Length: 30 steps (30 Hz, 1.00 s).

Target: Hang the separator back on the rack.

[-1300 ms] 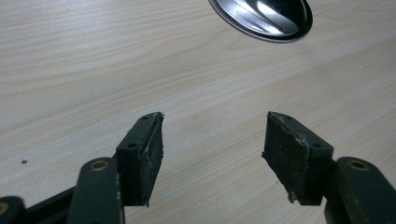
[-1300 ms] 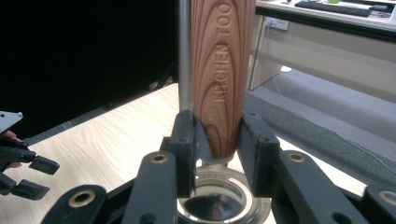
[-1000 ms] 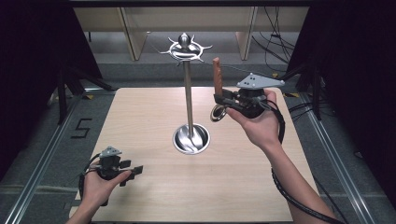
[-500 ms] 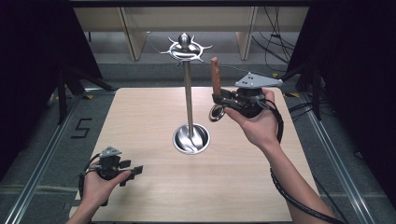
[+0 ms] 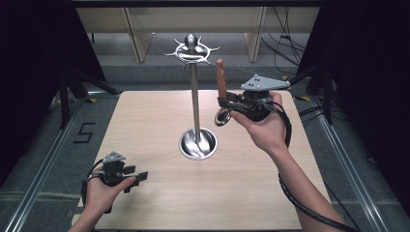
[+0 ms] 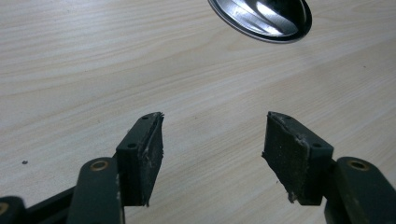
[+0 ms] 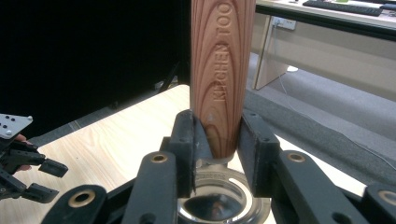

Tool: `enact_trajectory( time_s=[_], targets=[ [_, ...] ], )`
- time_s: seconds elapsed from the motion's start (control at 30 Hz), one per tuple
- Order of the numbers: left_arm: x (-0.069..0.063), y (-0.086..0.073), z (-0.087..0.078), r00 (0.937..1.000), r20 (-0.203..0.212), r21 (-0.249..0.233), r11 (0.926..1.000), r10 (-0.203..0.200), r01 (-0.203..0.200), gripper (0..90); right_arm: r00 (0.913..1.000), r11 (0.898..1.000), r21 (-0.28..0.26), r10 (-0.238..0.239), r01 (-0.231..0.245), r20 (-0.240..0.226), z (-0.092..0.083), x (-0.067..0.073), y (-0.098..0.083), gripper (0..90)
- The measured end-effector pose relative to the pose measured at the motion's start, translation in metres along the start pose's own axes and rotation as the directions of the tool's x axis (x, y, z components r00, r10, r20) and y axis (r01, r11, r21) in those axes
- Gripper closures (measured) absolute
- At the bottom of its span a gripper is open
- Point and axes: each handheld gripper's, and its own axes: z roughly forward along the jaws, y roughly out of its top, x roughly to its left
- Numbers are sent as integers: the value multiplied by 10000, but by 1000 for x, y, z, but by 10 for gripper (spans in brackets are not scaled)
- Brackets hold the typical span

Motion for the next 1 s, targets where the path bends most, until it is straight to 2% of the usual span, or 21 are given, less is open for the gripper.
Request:
enact_trajectory(
  time_s=[0.03, 0.17, 0.2, 0.23, 0.37, 0.73, 0.8, 0.83, 1.0],
  targets=[
    [0, 0, 0, 10000, 2, -5, 10000, -7, 7, 367, 9998, 9999, -15, -145, 145, -97, 1, -1, 1, 698],
    [0, 0, 0, 10000, 1, 6, 10000, 4, -4, 368, 9997, 9998, 61, -210, 211, -80, 2, -1, 2, 697],
    [0, 0, 0, 10000, 5, 12, 10000, 11, -11, 368, 10000, 9999, 128, 30, -29, -62, 1, 1, 2, 697],
    [0, 0, 0, 10000, 3, 31, 10000, 30, -30, 368, 10000, 9999, 128, 30, -29, -62, 1, 1, 2, 697],
    [0, 0, 0, 10000, -1, -13, 10000, -15, 15, 368, 9996, 9997, 38, -250, 250, -144, 4, 0, 3, 698],
    [0, 0, 0, 10000, 9, -17, 10000, -17, 17, 368, 9999, 9997, 223, -81, 83, -95, 7, 3, 6, 698],
    [0, 0, 0, 10000, 8, -10, 10000, -6, 6, 367, 9998, 9996, 187, -205, 206, -76, 9, 3, 6, 697],
    [0, 0, 0, 10000, 13, -16, 10000, -15, 15, 367, 9997, 9998, 171, -105, 108, -207, 10, 4, 6, 698],
    [0, 0, 0, 10000, 15, 1, 10000, 4, -4, 368, 9999, 9996, 291, -31, 35, -141, 11, 4, 6, 698]
  ],
)
